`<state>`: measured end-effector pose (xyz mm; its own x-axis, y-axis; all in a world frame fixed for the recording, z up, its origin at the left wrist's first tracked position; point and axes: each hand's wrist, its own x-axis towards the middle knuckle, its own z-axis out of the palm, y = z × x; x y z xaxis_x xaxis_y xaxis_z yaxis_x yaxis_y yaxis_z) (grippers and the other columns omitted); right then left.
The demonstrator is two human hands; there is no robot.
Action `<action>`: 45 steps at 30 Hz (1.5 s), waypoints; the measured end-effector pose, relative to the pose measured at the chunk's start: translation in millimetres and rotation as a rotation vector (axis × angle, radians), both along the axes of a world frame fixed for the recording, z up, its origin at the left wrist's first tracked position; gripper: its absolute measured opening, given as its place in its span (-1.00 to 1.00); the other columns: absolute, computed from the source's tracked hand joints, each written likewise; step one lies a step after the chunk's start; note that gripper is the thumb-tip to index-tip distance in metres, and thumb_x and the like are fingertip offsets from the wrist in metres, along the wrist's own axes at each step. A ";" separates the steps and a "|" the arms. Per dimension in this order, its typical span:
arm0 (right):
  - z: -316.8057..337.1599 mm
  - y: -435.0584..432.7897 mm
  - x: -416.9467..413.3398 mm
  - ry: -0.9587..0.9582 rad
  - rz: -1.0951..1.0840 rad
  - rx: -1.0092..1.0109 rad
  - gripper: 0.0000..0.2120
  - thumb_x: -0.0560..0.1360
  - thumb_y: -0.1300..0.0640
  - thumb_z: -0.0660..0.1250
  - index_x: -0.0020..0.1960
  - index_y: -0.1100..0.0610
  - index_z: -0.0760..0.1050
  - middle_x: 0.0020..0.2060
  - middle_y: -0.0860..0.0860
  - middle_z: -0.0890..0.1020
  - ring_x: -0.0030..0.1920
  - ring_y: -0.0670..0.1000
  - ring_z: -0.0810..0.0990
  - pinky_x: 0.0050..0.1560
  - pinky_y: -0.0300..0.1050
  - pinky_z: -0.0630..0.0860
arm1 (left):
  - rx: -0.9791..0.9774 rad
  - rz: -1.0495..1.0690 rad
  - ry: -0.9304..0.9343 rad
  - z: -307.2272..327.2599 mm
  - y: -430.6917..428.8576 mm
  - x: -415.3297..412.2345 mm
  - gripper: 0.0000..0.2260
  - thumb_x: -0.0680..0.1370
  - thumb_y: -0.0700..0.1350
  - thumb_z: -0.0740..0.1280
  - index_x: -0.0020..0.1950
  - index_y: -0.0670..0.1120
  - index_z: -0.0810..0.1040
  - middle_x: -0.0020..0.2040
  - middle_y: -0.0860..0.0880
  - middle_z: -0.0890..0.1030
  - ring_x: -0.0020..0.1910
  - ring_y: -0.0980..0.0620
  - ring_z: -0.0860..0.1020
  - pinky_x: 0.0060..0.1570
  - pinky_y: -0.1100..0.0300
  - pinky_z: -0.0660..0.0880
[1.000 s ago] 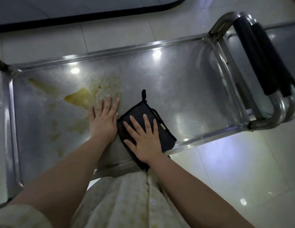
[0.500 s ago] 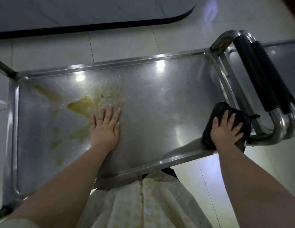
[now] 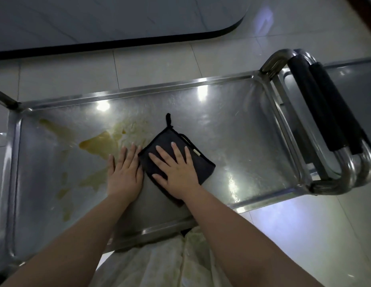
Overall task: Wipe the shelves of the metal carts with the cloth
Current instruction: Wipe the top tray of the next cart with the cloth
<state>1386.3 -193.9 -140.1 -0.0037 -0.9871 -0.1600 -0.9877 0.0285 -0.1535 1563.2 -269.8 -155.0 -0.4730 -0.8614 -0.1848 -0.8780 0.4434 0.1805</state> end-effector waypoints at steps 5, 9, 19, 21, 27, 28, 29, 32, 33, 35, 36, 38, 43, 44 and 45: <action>6.6 -6.4 -76.4 0.013 -0.135 0.053 -0.40 0.57 -0.34 -0.10 0.57 -0.22 -0.03 0.57 -0.16 0.03 0.58 0.14 -0.10 0.50 0.21 -0.23 | 0.038 0.033 -0.026 12.8 -22.4 -22.0 -0.43 0.57 0.10 -0.18 0.60 0.06 -0.04 0.60 0.08 -0.06 0.58 -0.03 -0.13 0.48 -0.15 -0.23; 11.0 -7.7 -140.6 0.029 -0.286 0.118 -0.37 0.52 -0.37 -0.21 0.56 -0.25 -0.12 0.58 -0.17 -0.05 0.57 0.12 -0.17 0.50 0.17 -0.27 | 0.049 0.059 -0.027 13.3 -56.5 -46.6 -0.50 0.65 0.07 -0.09 0.60 0.09 -0.04 0.61 0.05 -0.06 0.58 -0.07 -0.11 0.49 -0.17 -0.16; 18.2 -65.7 -227.9 0.009 -0.936 0.196 -0.41 0.60 -0.28 -0.20 0.57 -0.17 -0.27 0.57 -0.13 -0.23 0.55 0.21 -0.28 0.46 0.37 -0.18 | 0.010 0.101 -0.067 9.1 -70.3 -54.7 -0.46 0.58 0.13 -0.16 0.59 0.17 -0.01 0.60 0.08 -0.02 0.58 -0.04 -0.04 0.47 -0.15 -0.19; 17.6 -96.2 -177.9 -0.014 -0.825 0.176 -0.41 0.61 -0.26 -0.19 0.57 -0.14 -0.28 0.56 -0.11 -0.26 0.53 0.24 -0.30 0.43 0.41 -0.23 | 0.004 0.103 -0.070 9.8 -71.4 -54.6 -0.45 0.58 0.12 -0.13 0.59 0.13 0.03 0.60 0.06 0.00 0.57 -0.05 -0.01 0.47 -0.14 -0.21; 13.1 -121.8 -41.7 -0.079 0.065 0.149 -0.41 0.62 -0.24 -0.07 0.59 -0.13 -0.11 0.59 -0.11 -0.09 0.56 0.22 -0.23 0.44 0.35 -0.33 | -0.027 0.103 -0.125 2.4 -73.7 -49.5 -0.44 0.60 0.13 -0.09 0.58 -0.02 0.13 0.59 0.04 0.00 0.57 -0.05 0.00 0.47 -0.08 -0.27; 12.5 -128.2 -50.5 -0.096 0.098 0.139 -0.42 0.62 -0.25 -0.06 0.59 -0.15 -0.09 0.59 -0.12 -0.06 0.56 0.20 -0.21 0.45 0.33 -0.31 | -0.029 0.110 -0.128 2.5 -73.7 -50.3 -0.44 0.60 0.13 -0.09 0.59 -0.01 0.11 0.59 0.05 0.00 0.57 -0.06 -0.01 0.48 -0.10 -0.25; 11.1 -136.9 -66.0 -0.096 0.111 0.121 -0.42 0.61 -0.26 -0.06 0.58 -0.17 -0.08 0.58 -0.14 -0.06 0.57 0.17 -0.20 0.46 0.31 -0.29 | -0.028 0.115 -0.124 3.0 -73.8 -51.6 -0.45 0.60 0.13 -0.09 0.59 0.03 0.08 0.59 0.06 0.01 0.57 -0.06 -0.01 0.48 -0.11 -0.22; 6.6 -162.2 -136.9 -0.052 -0.021 0.082 -0.40 0.58 -0.29 -0.03 0.57 -0.20 -0.06 0.58 -0.15 -0.03 0.57 0.14 -0.13 0.49 0.28 -0.21 | -0.030 0.118 -0.100 5.9 -73.2 -56.2 -0.47 0.60 0.12 -0.07 0.59 0.14 0.03 0.59 0.08 0.05 0.57 -0.08 0.04 0.48 -0.15 -0.14; 5.8 -167.0 -166.8 -0.026 -0.122 0.071 -0.40 0.58 -0.29 -0.01 0.57 -0.19 -0.04 0.58 -0.14 -0.01 0.57 0.15 -0.10 0.49 0.28 -0.17 | -0.035 0.120 -0.099 6.5 -73.1 -57.3 -0.47 0.60 0.12 -0.06 0.59 0.15 0.03 0.59 0.08 0.06 0.56 -0.08 0.05 0.48 -0.15 -0.12; 5.9 -160.8 -230.7 0.014 -0.328 0.070 -0.40 0.59 -0.27 0.01 0.58 -0.17 -0.03 0.58 -0.11 0.00 0.57 0.16 -0.06 0.50 0.28 -0.11 | -0.038 0.124 -0.100 6.9 -73.2 -57.9 -0.47 0.60 0.11 -0.06 0.59 0.16 0.02 0.59 0.09 0.07 0.57 -0.07 0.05 0.48 -0.14 -0.12; 8.0 -150.4 -261.6 0.021 -0.429 0.079 -0.40 0.59 -0.27 0.00 0.58 -0.17 -0.04 0.59 -0.10 -0.01 0.57 0.16 -0.07 0.50 0.29 -0.10 | -0.036 0.124 -0.097 7.1 -73.1 -57.7 -0.47 0.60 0.11 -0.06 0.59 0.16 0.01 0.59 0.09 0.07 0.57 -0.06 0.04 0.48 -0.14 -0.11; 13.4 -125.2 -309.7 0.029 -0.622 0.112 -0.40 0.60 -0.28 -0.06 0.58 -0.17 -0.08 0.59 -0.10 -0.05 0.57 0.16 -0.12 0.49 0.32 -0.11 | -0.034 0.124 -0.088 7.6 -73.0 -57.8 -0.47 0.60 0.12 -0.06 0.59 0.16 0.03 0.59 0.09 0.08 0.57 -0.07 0.04 0.48 -0.15 -0.10; 15.7 -116.8 -307.8 0.058 -0.818 0.184 -0.41 0.61 -0.25 -0.17 0.59 -0.13 -0.19 0.58 -0.11 -0.18 0.55 0.19 -0.24 0.46 0.38 -0.20 | -0.057 0.126 -0.090 6.7 -73.2 -58.1 -0.47 0.60 0.11 -0.02 0.58 0.15 0.03 0.58 0.06 0.12 0.56 -0.09 0.08 0.47 -0.17 -0.07; 14.9 -126.6 -293.3 0.040 -0.828 0.178 -0.41 0.61 -0.25 -0.18 0.59 -0.12 -0.20 0.58 -0.11 -0.18 0.55 0.21 -0.25 0.45 0.40 -0.20 | -0.062 0.122 -0.093 6.1 -73.9 -57.7 -0.47 0.60 0.11 -0.03 0.58 0.15 0.02 0.58 0.07 0.11 0.56 -0.09 0.08 0.47 -0.16 -0.08; 14.1 -137.3 -275.8 0.029 -0.809 0.170 -0.40 0.61 -0.24 -0.18 0.59 -0.11 -0.20 0.58 -0.10 -0.18 0.55 0.23 -0.25 0.44 0.42 -0.20 | -0.064 0.121 -0.097 5.5 -74.9 -57.4 -0.47 0.60 0.11 -0.03 0.58 0.16 0.00 0.58 0.08 0.09 0.56 -0.09 0.06 0.48 -0.15 -0.10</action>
